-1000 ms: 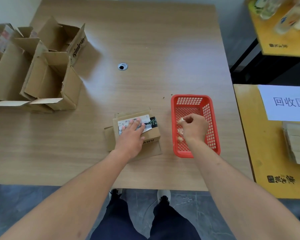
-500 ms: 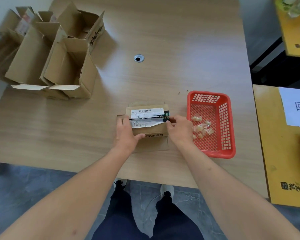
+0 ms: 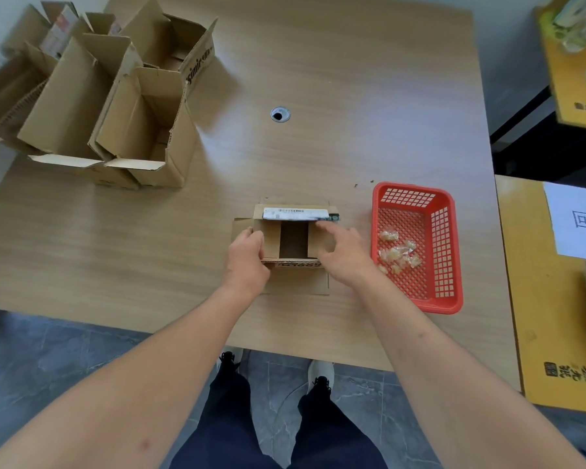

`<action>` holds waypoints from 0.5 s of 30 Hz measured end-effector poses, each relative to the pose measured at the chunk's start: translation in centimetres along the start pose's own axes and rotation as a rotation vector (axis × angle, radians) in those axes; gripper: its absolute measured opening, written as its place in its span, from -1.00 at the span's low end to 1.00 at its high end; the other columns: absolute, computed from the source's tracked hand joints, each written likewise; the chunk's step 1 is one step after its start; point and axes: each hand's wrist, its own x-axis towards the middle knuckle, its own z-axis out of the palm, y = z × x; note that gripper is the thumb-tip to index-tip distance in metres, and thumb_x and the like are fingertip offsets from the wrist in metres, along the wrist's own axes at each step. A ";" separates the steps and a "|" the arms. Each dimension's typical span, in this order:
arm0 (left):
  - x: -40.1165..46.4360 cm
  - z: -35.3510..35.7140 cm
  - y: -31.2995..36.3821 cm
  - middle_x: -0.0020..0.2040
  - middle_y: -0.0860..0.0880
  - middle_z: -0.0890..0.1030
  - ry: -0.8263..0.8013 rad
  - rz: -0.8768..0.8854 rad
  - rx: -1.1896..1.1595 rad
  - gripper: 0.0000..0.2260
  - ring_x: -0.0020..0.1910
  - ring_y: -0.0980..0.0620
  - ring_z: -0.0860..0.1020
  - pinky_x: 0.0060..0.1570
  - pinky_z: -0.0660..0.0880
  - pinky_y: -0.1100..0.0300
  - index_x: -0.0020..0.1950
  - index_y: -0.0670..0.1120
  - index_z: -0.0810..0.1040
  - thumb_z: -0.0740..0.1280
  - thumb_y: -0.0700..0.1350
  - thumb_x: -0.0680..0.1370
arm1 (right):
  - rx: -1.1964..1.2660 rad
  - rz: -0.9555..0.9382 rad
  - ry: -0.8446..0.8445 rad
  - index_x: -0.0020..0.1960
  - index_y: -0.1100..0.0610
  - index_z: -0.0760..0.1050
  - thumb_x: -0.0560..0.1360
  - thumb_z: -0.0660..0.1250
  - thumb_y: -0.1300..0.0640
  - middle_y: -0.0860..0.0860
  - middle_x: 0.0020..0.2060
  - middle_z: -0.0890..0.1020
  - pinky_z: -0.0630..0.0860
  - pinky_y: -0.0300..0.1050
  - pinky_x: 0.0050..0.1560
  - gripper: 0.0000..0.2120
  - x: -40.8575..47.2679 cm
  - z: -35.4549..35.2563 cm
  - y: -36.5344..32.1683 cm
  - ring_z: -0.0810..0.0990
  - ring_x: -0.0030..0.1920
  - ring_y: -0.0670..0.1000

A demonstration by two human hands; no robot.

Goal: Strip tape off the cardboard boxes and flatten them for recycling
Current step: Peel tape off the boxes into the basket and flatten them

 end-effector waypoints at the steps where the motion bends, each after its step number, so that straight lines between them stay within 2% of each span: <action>1: -0.1 0.0 0.0 -0.02 -0.17 0.52 -0.017 0.017 0.012 -0.55 0.04 -0.14 0.52 -0.03 0.55 -0.10 -0.31 0.00 0.23 0.32 -0.52 0.25 | -0.017 -0.001 -0.020 0.59 -0.28 0.19 0.56 0.32 0.24 0.03 0.21 0.30 0.53 -0.14 0.01 -0.26 -0.1 -0.2 -0.3 0.56 0.04 0.06; 3: -0.5 0.0 0.1 0.10 -0.13 0.47 -0.082 0.026 0.069 -0.60 0.13 -0.20 0.52 -0.07 0.56 -0.09 -0.18 -0.04 0.32 0.31 -0.51 0.27 | -0.055 -0.002 -0.065 0.60 -0.39 -0.03 0.55 0.37 0.24 0.06 0.19 0.26 0.53 -0.13 -0.01 -0.10 0.0 -0.4 -0.6 0.57 0.04 0.10; 4: -0.6 0.1 0.2 0.23 -0.13 0.42 -0.125 0.019 0.098 -0.56 0.19 -0.23 0.51 -0.06 0.58 -0.08 -0.05 -0.01 0.39 0.31 -0.50 0.30 | -0.084 0.008 -0.077 0.58 -0.43 -0.09 0.53 0.39 0.22 0.08 0.21 0.27 0.55 -0.10 0.01 -0.05 0.2 -0.5 -0.7 0.57 0.04 0.12; 5: -0.7 0.1 0.3 0.39 -0.14 0.32 -0.179 0.012 0.130 -0.45 0.27 -0.24 0.48 -0.02 0.60 -0.08 0.15 0.07 0.43 0.33 -0.49 0.34 | -0.107 0.019 -0.077 0.57 -0.46 -0.15 0.52 0.42 0.18 0.11 0.24 0.29 0.56 -0.05 0.06 -0.01 0.3 -0.5 -0.9 0.57 0.05 0.14; 7: -0.9 -0.2 0.9 0.57 -0.12 0.09 -0.283 0.003 0.195 -0.17 0.37 -0.23 0.42 0.11 0.60 -0.06 0.49 0.30 0.29 0.36 -0.44 0.44 | -0.163 0.049 -0.057 0.54 -0.49 -0.26 0.50 0.48 0.01 0.19 0.31 0.31 0.54 0.04 0.17 0.04 1.0 -0.2 -1.1 0.55 0.14 0.21; 8: -1.0 -0.5 1.2 0.58 -0.11 0.04 -0.309 0.013 0.251 -0.14 0.38 -0.22 0.42 0.16 0.59 -0.04 0.55 0.33 0.21 0.38 -0.40 0.48 | -0.187 0.059 -0.042 0.53 -0.49 -0.31 0.50 0.49 -0.09 0.23 0.34 0.33 0.52 0.09 0.21 0.05 1.1 -0.1 -1.3 0.54 0.19 0.25; 10: -1.1 -1.1 1.8 0.56 -0.15 0.05 -0.320 0.048 0.385 -0.21 0.33 -0.20 0.45 0.16 0.57 -0.02 0.58 0.30 0.19 0.38 -0.32 0.53 | -0.217 0.089 0.010 0.50 -0.48 -0.41 0.48 0.47 -0.23 0.26 0.34 0.38 0.52 0.15 0.24 0.08 1.7 0.4 -1.5 0.55 0.21 0.27; 12: -1.1 -1.6 2.1 0.50 -0.19 0.12 -0.326 0.080 0.469 -0.29 0.23 -0.20 0.50 0.09 0.57 -0.03 0.56 0.26 0.24 0.36 -0.28 0.54 | -0.258 0.117 0.059 0.47 -0.47 -0.48 0.44 0.47 -0.31 0.28 0.27 0.44 0.54 0.20 0.26 0.13 2.3 1.0 -1.5 0.55 0.18 0.28; 15: -1.3 -2.3 1.9 0.42 -0.22 0.21 -0.320 0.143 0.470 -0.36 0.03 -0.23 0.54 0.00 0.57 -0.05 0.49 0.15 0.30 0.33 -0.35 0.51 | -0.296 0.151 0.107 0.47 -0.43 -0.52 0.45 0.46 -0.28 0.28 0.18 0.49 0.55 0.20 0.22 0.15 3.1 1.7 -1.6 0.55 0.05 0.23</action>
